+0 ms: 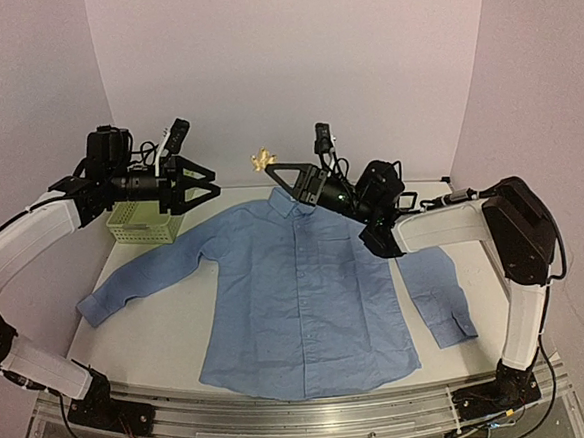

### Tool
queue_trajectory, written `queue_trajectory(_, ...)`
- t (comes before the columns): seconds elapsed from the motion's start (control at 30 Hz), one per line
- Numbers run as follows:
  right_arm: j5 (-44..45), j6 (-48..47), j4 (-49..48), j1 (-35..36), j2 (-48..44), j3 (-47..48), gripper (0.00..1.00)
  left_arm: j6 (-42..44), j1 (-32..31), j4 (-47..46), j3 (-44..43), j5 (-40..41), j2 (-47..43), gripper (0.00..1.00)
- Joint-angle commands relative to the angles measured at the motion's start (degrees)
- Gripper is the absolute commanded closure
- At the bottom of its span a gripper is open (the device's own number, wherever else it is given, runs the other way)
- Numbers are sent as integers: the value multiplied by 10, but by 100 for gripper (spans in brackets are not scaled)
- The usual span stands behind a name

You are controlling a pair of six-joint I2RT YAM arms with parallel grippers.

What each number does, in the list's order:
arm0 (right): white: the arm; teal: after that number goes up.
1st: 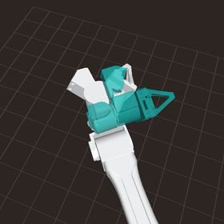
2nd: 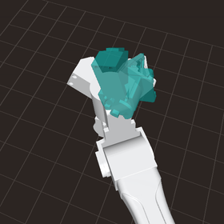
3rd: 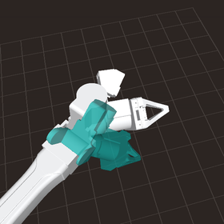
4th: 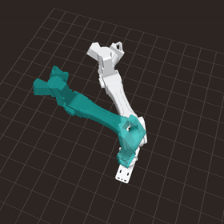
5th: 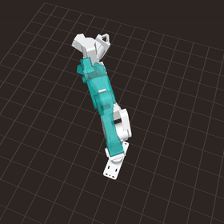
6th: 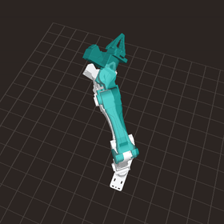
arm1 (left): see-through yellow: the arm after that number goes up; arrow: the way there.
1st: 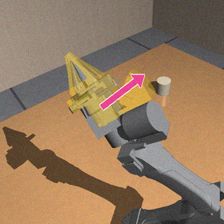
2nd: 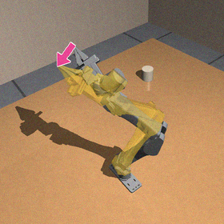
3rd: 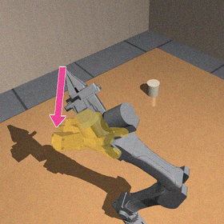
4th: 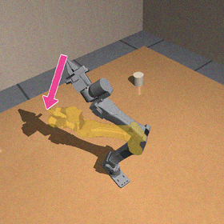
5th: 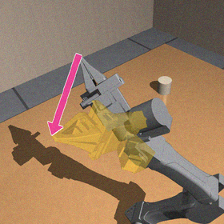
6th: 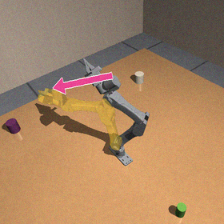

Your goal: Pin the brooch onto the clothing

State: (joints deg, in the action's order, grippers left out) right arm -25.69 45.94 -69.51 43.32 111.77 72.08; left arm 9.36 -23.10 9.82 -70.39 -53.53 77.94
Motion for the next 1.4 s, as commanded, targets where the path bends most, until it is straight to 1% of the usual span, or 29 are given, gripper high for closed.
queue_trajectory(0.0,6,9,-88,13,-11,38,100,-49,-38,-128,-32,35,29,36)
queue_trajectory(0.07,10,1,-89,16,-13,38,100,-46,-49,-137,-41,53,38,40)
queue_trajectory(0.23,20,-9,-91,20,-16,37,100,-56,-60,-171,-44,46,45,47)
queue_trajectory(0.43,39,-17,-91,23,-18,30,100,-108,-70,-222,-44,36,46,53)
queue_trajectory(0.6,38,-20,-90,24,-13,38,100,-125,-71,-218,-43,28,53,58)
queue_trajectory(0.77,37,-17,-90,24,-9,40,100,-129,-71,-218,-62,33,65,65)
queue_trajectory(0.97,36,-18,-88,26,-9,37,100,-137,-72,-223,-68,38,74,67)
queue_trajectory(1.1,35,-18,-85,27,-9,37,100,-137,-72,-222,-71,40,80,75)
queue_trajectory(1.23,35,-19,-84,28,-9,39,100,-137,-72,-218,-75,33,84,75)
queue_trajectory(1.37,35,-20,-81,30,-6,41,100,-141,-72,-220,-79,29,88,79)
